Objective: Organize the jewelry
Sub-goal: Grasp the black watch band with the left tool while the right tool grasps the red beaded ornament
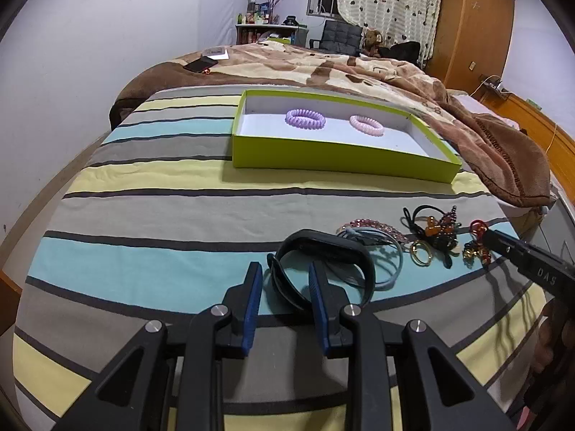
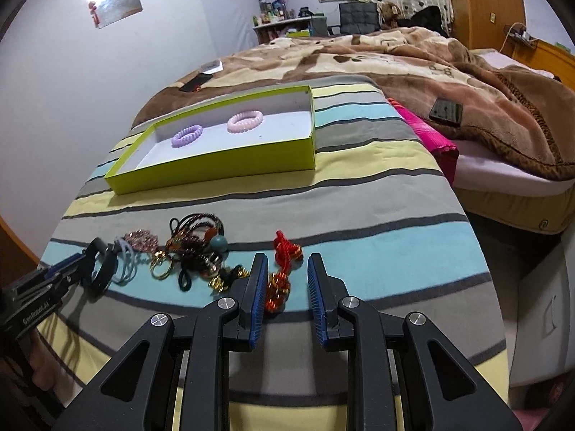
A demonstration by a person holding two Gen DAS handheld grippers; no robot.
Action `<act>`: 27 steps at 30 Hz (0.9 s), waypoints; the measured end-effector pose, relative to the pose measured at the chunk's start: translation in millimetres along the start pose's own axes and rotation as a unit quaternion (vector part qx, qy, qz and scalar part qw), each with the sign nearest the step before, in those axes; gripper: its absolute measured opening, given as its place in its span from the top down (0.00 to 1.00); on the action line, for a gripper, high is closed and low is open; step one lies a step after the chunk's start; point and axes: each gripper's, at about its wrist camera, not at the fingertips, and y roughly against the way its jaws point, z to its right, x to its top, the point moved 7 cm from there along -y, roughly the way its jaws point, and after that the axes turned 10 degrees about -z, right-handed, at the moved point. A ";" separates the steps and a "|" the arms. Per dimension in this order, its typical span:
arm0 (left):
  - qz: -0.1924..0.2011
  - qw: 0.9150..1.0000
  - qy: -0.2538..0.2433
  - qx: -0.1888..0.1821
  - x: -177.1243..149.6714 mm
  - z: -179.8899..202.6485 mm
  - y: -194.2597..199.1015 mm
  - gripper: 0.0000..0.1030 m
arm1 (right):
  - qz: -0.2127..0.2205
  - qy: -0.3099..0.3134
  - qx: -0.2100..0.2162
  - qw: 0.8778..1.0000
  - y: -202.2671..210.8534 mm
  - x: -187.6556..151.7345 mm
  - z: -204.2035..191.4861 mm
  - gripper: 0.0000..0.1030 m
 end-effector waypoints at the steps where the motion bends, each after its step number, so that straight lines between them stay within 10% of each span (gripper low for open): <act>1: -0.004 1.000 0.001 0.002 0.5 -0.1 -1.7 0.73 | -0.005 0.001 -0.003 1.000 -2.2 0.9 -0.4 0.77; 27: 0.000 1.000 -0.011 -0.013 1.0 0.2 3.1 0.90 | 0.032 -0.050 0.115 0.992 25.9 7.3 9.4 0.85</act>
